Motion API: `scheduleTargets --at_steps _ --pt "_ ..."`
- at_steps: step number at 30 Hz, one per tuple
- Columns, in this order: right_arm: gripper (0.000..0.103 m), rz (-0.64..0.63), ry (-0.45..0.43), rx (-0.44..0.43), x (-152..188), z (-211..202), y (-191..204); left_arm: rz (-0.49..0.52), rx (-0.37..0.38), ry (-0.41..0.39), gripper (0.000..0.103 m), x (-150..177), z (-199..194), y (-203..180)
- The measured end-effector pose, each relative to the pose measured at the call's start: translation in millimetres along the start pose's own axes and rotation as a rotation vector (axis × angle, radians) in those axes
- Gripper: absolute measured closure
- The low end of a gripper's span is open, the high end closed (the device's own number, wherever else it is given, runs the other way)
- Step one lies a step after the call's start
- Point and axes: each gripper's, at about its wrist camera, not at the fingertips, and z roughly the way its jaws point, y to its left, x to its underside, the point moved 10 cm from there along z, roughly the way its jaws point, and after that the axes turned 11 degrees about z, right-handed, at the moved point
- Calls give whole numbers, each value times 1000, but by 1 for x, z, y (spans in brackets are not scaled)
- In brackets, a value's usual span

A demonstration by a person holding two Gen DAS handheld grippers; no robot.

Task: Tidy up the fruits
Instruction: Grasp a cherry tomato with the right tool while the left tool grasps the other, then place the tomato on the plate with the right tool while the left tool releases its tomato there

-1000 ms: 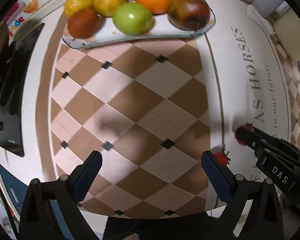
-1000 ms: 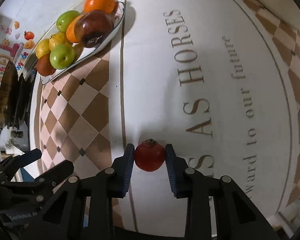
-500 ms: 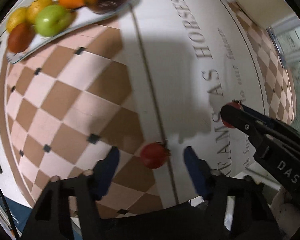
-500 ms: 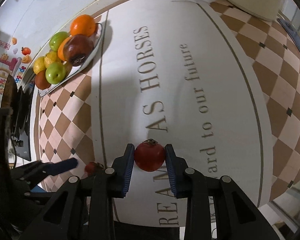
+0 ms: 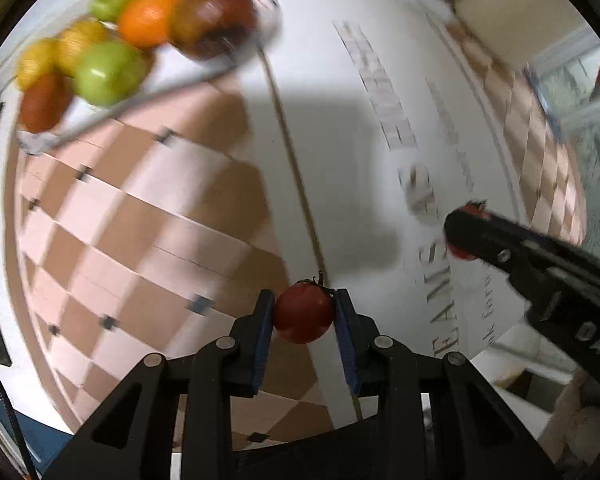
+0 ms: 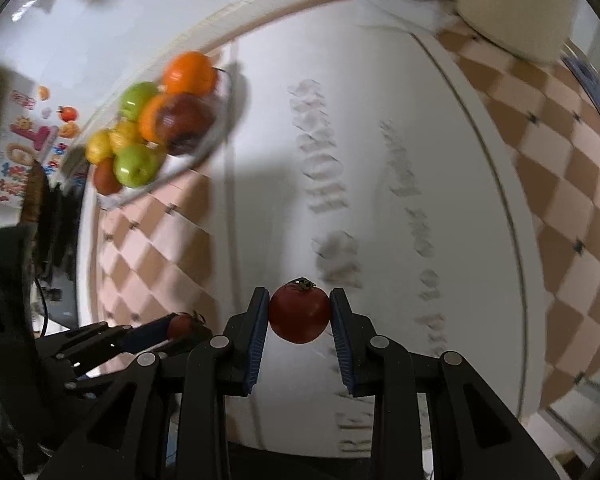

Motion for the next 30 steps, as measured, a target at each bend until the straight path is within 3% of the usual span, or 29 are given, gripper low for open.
scheduleTargets --at_steps 3,8,12,16,21,24,28,30 --pt "70 -12 11 -81 -16 2 37 -67 2 -61 76 -12 -33 23" --pt "70 71 77 -286 -44 22 102 -219 -9 -152 76 -29 -68 104" --pt "70 177 146 -379 -65 57 140 -309 -9 -161 76 -50 -72 162" --pt "69 203 168 -352 -74 83 152 -391 38 -118 76 -64 -62 202" --pt "67 215 170 -293 -81 97 156 -426 70 -55 75 -75 -43 218" --pt "43 210 163 -264 -85 100 157 -435 64 -22 73 -74 -35 220" --pt "36 188 135 -232 -86 91 153 -430 60 -14 69 -73 -34 220" --pt "28 165 113 -182 -85 83 147 -432 56 -20 49 -73 -35 222"
